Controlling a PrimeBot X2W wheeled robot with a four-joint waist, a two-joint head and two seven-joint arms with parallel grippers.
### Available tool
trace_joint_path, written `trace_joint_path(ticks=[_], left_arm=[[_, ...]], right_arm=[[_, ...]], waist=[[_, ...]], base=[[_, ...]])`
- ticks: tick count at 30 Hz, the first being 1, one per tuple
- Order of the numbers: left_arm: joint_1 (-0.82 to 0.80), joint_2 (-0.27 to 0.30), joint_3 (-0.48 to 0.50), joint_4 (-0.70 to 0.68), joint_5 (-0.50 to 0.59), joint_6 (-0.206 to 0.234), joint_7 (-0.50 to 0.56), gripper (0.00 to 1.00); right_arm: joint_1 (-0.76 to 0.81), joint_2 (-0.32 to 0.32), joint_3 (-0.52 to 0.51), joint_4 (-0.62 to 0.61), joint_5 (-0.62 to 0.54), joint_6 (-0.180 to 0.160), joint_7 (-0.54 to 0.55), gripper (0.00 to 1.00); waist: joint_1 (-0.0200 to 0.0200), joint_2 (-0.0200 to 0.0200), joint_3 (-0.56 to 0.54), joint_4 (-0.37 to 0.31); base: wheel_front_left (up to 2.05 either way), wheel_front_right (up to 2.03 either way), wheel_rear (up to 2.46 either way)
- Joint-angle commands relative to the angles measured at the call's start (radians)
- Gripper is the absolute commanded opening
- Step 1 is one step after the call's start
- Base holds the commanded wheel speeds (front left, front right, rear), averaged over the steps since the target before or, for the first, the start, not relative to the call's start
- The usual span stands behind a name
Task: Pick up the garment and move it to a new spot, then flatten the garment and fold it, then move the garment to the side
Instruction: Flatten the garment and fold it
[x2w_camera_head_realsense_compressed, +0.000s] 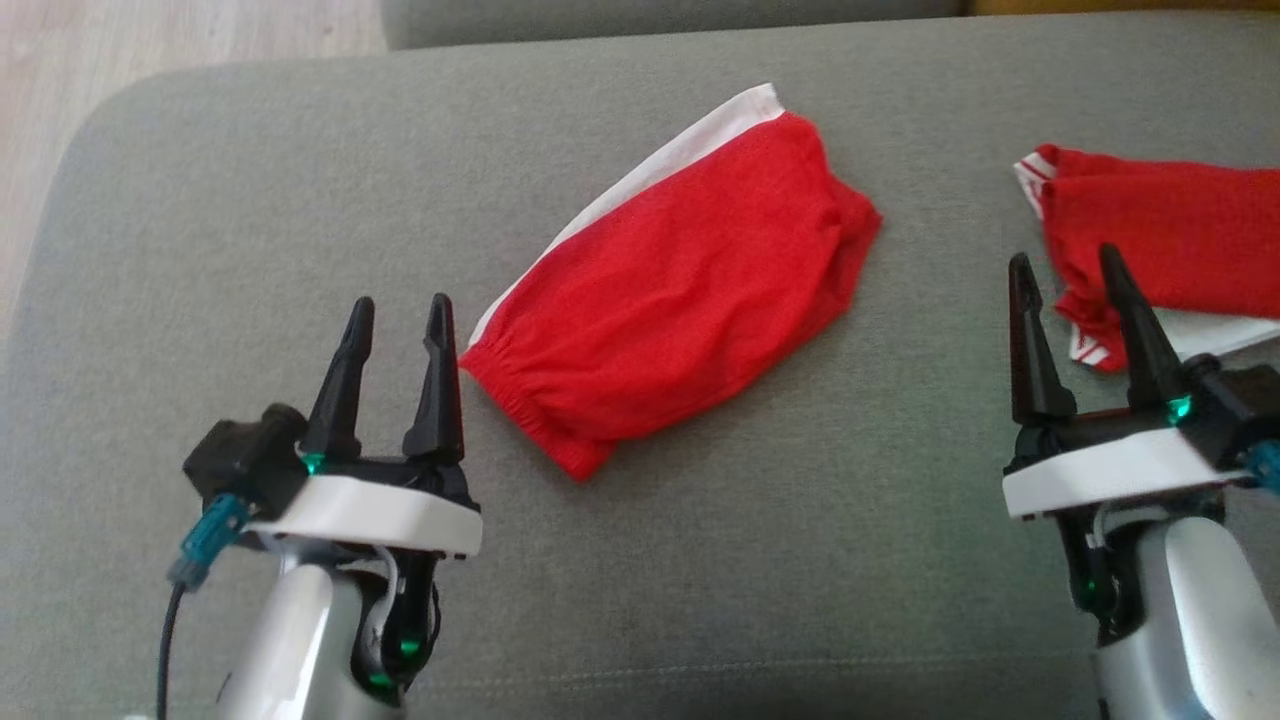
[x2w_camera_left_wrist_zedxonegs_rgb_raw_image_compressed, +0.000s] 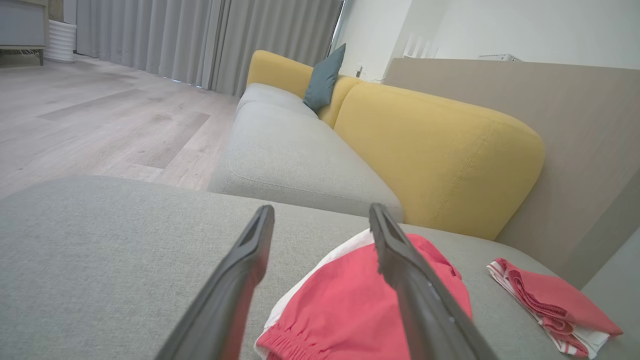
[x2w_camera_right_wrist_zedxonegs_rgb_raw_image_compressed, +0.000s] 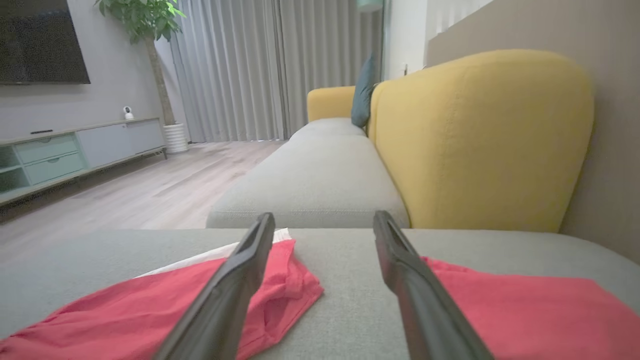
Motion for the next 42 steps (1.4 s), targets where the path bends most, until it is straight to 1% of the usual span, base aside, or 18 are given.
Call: trace_joint_path(ticks=[1, 2, 3, 4, 8, 14, 16, 17, 21, 26, 28, 32, 39, 42], left_arm=[[-0.057, 0.002, 0.024, -0.038, 0.000, 0.001, -0.005, 1.00], [-0.057, 0.002, 0.024, -0.038, 0.000, 0.001, -0.005, 1.00], [-0.064, 0.002, 0.012, -0.038, -0.004, 0.005, -0.005, 1.00], [-0.064, 0.002, 0.012, -0.038, -0.004, 0.005, -0.005, 1.00], [-0.077, 0.002, -0.015, -0.033, -0.013, 0.011, -0.005, 1.00], [-0.094, 0.002, -0.032, -0.027, -0.021, 0.018, -0.005, 1.00], [-0.105, 0.002, -0.031, -0.027, -0.022, 0.019, -0.005, 1.00], [-0.118, 0.002, -0.031, -0.029, -0.024, 0.019, -0.005, 1.00], [-0.128, 0.002, -0.032, -0.036, -0.036, 0.024, -0.005, 1.00], [-0.133, 0.001, -0.036, -0.039, -0.047, 0.026, -0.005, 1.00], [-0.133, 0.001, -0.037, -0.041, -0.049, 0.027, -0.005, 1.00], [-0.130, 0.001, -0.040, -0.050, -0.055, 0.032, -0.005, 1.00], [-0.132, 0.001, -0.053, -0.051, -0.062, 0.040, -0.005, 1.00], [-0.136, 0.001, -0.055, -0.052, -0.064, 0.044, -0.005, 1.00]], right_arm=[[-0.029, 0.016, 0.009, -0.032, 0.033, 0.007, 0.026, 1.00], [-0.029, 0.016, 0.009, -0.032, 0.033, 0.007, 0.026, 1.00], [-0.041, 0.028, -0.015, -0.010, 0.084, 0.007, 0.074, 1.00], [-0.041, 0.028, -0.015, -0.010, 0.084, 0.007, 0.074, 1.00], [-0.089, 0.042, -0.072, 0.048, 0.199, 0.007, 0.164, 1.00], [-0.193, 0.044, -0.138, 0.183, 0.373, 0.007, 0.272, 1.00], [-0.233, 0.044, -0.162, 0.229, 0.410, 0.007, 0.292, 1.00], [-0.267, 0.045, -0.195, 0.278, 0.416, 0.007, 0.304, 1.00], [-0.319, 0.045, -0.265, 0.378, 0.397, 0.007, 0.329, 1.00], [-0.375, 0.045, -0.322, 0.464, 0.382, 0.007, 0.361, 1.00], [-0.388, 0.045, -0.345, 0.493, 0.358, 0.007, 0.370, 1.00], [-0.418, 0.045, -0.388, 0.545, 0.314, 0.007, 0.381, 1.00], [-0.479, 0.045, -0.418, 0.609, 0.261, 0.007, 0.390, 1.00], [-0.513, 0.045, -0.413, 0.627, 0.232, 0.007, 0.397, 1.00]], waist=[[0.0000, 0.0000, 0.022, 0.025], [0.0000, 0.0000, 0.022, 0.025], [0.0000, 0.0000, 0.038, 0.046], [0.0000, 0.0000, 0.038, 0.046], [0.0000, 0.0000, 0.075, 0.095], [0.0000, 0.0000, 0.121, 0.168], [0.0000, 0.0000, 0.139, 0.193], [0.0000, 0.0000, 0.149, 0.220], [0.0000, 0.0000, 0.160, 0.268], [0.0000, 0.0000, 0.170, 0.318], [0.0000, 0.0000, 0.171, 0.331], [0.0000, 0.0000, 0.175, 0.347], [0.0000, 0.0000, 0.189, 0.357], [0.0000, 0.0000, 0.198, 0.352]], base=[[0.00, 0.00, 0.00], [0.00, 0.00, 0.00], [0.00, 0.00, 0.00], [0.00, 0.00, 0.00], [0.00, 0.00, 0.00], [0.00, 0.00, 0.00], [0.00, 0.00, 0.00], [0.00, 0.00, 0.00], [0.00, 0.00, 0.00], [0.00, 0.00, 0.00], [0.00, 0.00, 0.00], [0.00, 0.00, 0.00], [0.00, 0.00, 0.00], [0.00, 0.00, 0.00]])
